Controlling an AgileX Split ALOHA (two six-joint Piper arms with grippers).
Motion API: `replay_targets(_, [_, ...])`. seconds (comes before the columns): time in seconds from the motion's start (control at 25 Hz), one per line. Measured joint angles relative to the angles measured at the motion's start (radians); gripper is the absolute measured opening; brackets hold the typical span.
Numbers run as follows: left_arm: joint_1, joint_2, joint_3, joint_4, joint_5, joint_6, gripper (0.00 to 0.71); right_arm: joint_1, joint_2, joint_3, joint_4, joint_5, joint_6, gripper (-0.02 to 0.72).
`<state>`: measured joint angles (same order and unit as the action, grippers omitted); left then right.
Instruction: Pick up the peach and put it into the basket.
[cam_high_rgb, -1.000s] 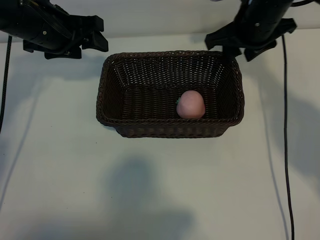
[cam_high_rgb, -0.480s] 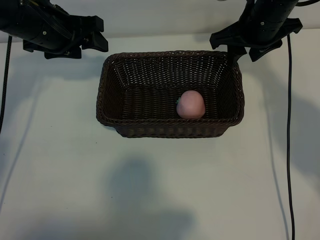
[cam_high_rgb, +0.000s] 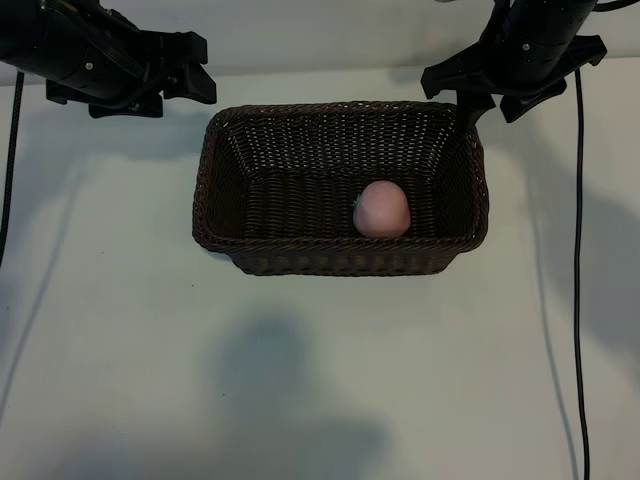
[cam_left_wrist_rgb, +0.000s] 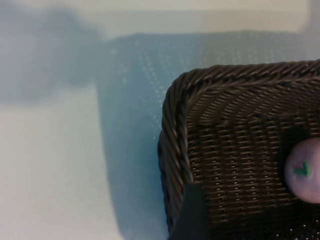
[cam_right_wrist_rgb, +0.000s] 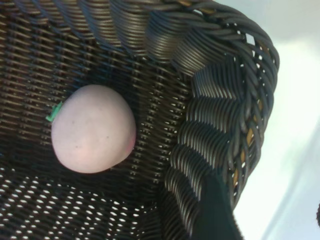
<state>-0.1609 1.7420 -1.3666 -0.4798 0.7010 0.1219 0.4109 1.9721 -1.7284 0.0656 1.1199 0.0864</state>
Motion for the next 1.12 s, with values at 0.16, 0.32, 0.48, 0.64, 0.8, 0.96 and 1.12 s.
replay_targets(0.16, [0.000,0.000,0.000,0.000,0.000,0.000,0.589,-0.001,0.000,0.000,-0.005,0.004,0.000,0.481])
replay_targets(0.32, [0.000,0.000,0.000,0.000,0.000,0.000,0.589,-0.002,0.000,0.000,-0.009,0.004,0.000,0.481])
replay_targets(0.48, [0.000,0.000,0.000,0.000,0.000,0.000,0.589,-0.002,0.000,0.000,-0.009,0.006,0.002,0.481])
replay_targets(0.64, [0.000,0.000,0.000,0.001,0.000,0.000,0.589,-0.002,0.000,0.000,-0.011,0.004,0.002,0.481])
replay_targets(0.8, [0.000,0.000,0.000,0.001,0.000,0.000,0.589,-0.002,0.000,0.000,-0.012,0.002,0.002,0.481])
replay_targets(0.96, [0.000,0.000,0.000,0.001,0.000,0.000,0.589,-0.002,0.000,0.000,-0.012,0.002,0.002,0.481])
replay_targets(1.12, [0.000,0.000,0.000,0.001,0.000,0.000,0.589,-0.002,0.000,0.000,-0.013,0.002,0.002,0.481])
